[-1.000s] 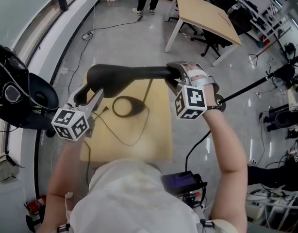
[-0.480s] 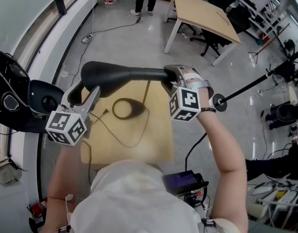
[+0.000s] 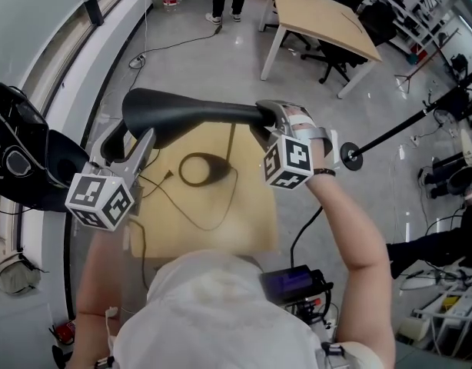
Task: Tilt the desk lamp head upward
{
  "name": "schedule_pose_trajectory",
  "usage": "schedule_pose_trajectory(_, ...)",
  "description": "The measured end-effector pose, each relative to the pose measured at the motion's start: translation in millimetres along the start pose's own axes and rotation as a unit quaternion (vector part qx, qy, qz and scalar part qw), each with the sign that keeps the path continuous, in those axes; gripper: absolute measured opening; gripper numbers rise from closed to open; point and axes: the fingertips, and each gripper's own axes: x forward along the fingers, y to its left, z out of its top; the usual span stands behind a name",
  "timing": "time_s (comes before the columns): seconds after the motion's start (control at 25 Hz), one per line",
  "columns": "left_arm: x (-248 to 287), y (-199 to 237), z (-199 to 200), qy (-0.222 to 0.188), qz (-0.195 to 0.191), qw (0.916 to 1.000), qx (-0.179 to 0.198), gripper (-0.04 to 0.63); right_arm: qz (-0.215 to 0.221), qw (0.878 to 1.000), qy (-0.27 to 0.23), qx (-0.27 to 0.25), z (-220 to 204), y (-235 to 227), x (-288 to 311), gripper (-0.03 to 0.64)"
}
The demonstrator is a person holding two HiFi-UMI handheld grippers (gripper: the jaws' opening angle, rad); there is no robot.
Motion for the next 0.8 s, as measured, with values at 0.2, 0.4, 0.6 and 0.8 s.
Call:
schedule_pose_trajectory(0.2,0.0,-7.3,29.0,-0.008,-0.006,0.9999,0.002,0.233,-0.007,0.999,-0.011,0.04,2.4,-2.5,-5.0,0.233)
schedule_pose_trajectory(0.4,-5.8,2.1,43.6,-0.003,0.001,0.9999,-0.016,0.189,-0.009,0.998,-0.018,0.055,13.8,-1.4,-3.7,0.233)
schedule_pose_trajectory(0.6,-3.6,3.5,56.1,-0.014,0.014,0.9998,-0.003,0.175,-0.013,0.997,-0.033,0.062,18.8,-7.0,2.6,0.233)
schedule_pose_trajectory(0.8,0.7,-4.7,64.8,-0.021,0.015,0.9996,0.012,0.163,-0.017,0.996,-0.044,0.081,18.7,-5.5,1.0,0.233)
